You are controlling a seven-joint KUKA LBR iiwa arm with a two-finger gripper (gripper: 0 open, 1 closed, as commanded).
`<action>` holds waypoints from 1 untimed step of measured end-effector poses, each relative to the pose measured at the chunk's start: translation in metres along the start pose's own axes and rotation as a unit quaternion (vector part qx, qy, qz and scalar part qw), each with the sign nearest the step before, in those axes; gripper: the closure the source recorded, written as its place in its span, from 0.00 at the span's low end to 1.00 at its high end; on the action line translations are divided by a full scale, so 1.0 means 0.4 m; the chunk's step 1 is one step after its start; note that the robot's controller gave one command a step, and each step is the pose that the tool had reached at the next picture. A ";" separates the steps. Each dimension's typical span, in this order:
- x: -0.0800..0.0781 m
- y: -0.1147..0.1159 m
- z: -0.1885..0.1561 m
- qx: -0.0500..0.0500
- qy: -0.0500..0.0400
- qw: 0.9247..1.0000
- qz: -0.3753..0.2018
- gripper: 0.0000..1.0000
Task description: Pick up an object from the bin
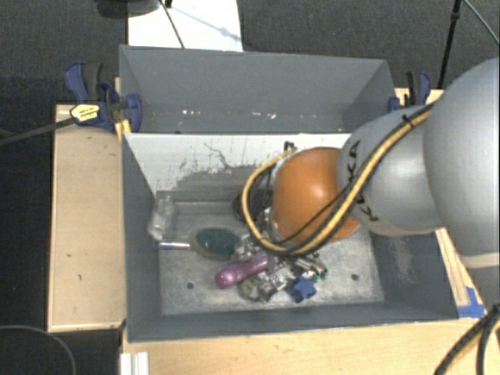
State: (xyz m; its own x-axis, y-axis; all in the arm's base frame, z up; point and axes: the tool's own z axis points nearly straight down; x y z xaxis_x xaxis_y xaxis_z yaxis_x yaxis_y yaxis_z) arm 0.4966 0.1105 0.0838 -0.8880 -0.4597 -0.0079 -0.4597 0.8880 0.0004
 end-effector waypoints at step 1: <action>-0.003 -0.001 -0.084 0.001 0.001 1.000 -0.001 1.00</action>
Offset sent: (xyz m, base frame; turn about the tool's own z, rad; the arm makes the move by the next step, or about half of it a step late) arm 0.0001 -0.0001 0.0322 0.0000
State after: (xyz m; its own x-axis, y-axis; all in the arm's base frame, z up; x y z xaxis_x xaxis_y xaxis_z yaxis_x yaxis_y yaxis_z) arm 0.4976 0.1106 0.1176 -0.8875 -0.4607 -0.0052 -0.4607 0.8875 -0.0009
